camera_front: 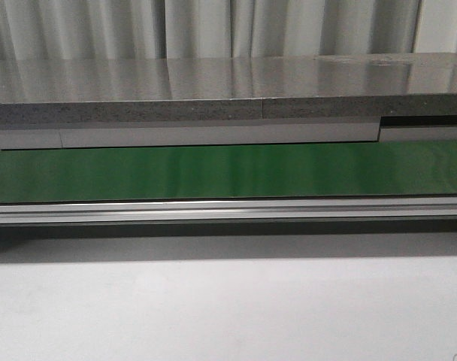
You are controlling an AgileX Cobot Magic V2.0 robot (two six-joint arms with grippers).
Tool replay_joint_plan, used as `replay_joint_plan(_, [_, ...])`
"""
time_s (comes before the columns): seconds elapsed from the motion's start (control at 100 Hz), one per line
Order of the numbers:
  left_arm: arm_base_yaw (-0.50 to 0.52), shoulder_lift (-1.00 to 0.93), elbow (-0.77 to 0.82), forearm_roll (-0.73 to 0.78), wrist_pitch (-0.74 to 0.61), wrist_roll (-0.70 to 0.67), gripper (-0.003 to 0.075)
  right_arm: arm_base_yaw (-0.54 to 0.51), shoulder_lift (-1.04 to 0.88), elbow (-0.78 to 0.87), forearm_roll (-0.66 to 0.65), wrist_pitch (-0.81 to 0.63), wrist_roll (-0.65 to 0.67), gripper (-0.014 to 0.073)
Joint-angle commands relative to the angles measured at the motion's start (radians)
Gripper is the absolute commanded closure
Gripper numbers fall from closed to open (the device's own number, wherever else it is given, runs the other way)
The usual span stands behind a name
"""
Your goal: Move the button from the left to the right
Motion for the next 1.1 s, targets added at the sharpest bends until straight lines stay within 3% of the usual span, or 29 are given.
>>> replay_joint_plan(0.0, [-0.007,0.008,-0.026,-0.006,-0.07,-0.001,0.0741,0.009,0.007,-0.024,0.003,-0.068,0.0,0.0662])
replay_joint_plan(0.19, [-0.007,0.008,-0.026,-0.006,-0.07,-0.001,0.0741,0.011,-0.006,0.011,0.006,-0.154,0.008,0.0662])
replay_joint_plan(0.41, [-0.007,0.008,-0.026,-0.006,-0.07,-0.001,0.0741,0.011,-0.116,0.17,0.006,-0.329,0.058,0.0662])
replay_joint_plan(0.76, [-0.007,0.008,-0.026,-0.006,-0.07,-0.001,0.0741,0.011,-0.341,0.386,0.006,-0.337,0.064,0.0662])
replay_joint_plan(1.09, [-0.007,0.008,-0.026,-0.006,-0.07,-0.001,0.0741,0.01,-0.338,0.475,0.006,-0.38,0.064,0.0662])
